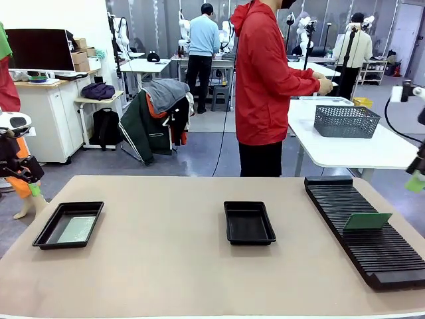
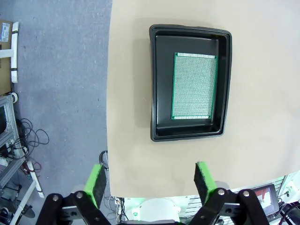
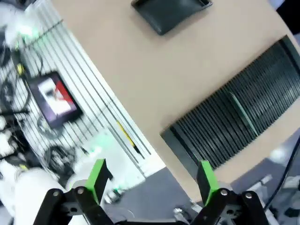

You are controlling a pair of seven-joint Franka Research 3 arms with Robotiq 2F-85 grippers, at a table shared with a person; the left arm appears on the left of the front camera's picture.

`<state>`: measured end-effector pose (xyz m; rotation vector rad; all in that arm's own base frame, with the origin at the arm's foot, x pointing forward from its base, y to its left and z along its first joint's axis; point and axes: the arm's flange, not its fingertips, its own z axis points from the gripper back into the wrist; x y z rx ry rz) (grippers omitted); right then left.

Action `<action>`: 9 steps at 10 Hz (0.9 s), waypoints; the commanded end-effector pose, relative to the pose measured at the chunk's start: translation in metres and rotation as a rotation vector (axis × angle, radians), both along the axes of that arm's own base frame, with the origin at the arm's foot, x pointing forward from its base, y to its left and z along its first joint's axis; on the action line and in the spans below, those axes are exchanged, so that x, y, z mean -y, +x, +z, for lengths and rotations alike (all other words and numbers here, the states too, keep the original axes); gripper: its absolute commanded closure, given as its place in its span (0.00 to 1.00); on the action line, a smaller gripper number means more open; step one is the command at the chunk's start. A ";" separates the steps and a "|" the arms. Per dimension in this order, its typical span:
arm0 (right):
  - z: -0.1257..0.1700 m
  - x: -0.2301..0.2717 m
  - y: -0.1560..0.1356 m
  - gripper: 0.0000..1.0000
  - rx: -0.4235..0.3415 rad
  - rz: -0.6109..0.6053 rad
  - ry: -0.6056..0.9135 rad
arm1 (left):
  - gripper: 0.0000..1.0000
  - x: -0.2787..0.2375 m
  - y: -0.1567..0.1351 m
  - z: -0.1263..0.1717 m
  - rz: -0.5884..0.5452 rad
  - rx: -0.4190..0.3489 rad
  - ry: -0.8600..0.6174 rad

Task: Inspect and transfer BCBs to ESD trays.
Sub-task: Pick up the Blank PCB from the PCB Rack and place it in the right ESD tray.

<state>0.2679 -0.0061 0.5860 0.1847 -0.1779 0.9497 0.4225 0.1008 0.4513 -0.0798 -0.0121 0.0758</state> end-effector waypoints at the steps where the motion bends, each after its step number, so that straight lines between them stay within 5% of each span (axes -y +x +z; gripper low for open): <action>1: -0.001 0.014 -0.014 0.00 0.053 0.140 -0.106 | 0.00 0.001 -0.001 -0.001 0.003 0.010 -0.001; 9: 0.004 0.075 -0.031 0.00 0.213 0.382 -0.107 | 0.00 0.001 -0.001 -0.001 0.003 0.010 -0.001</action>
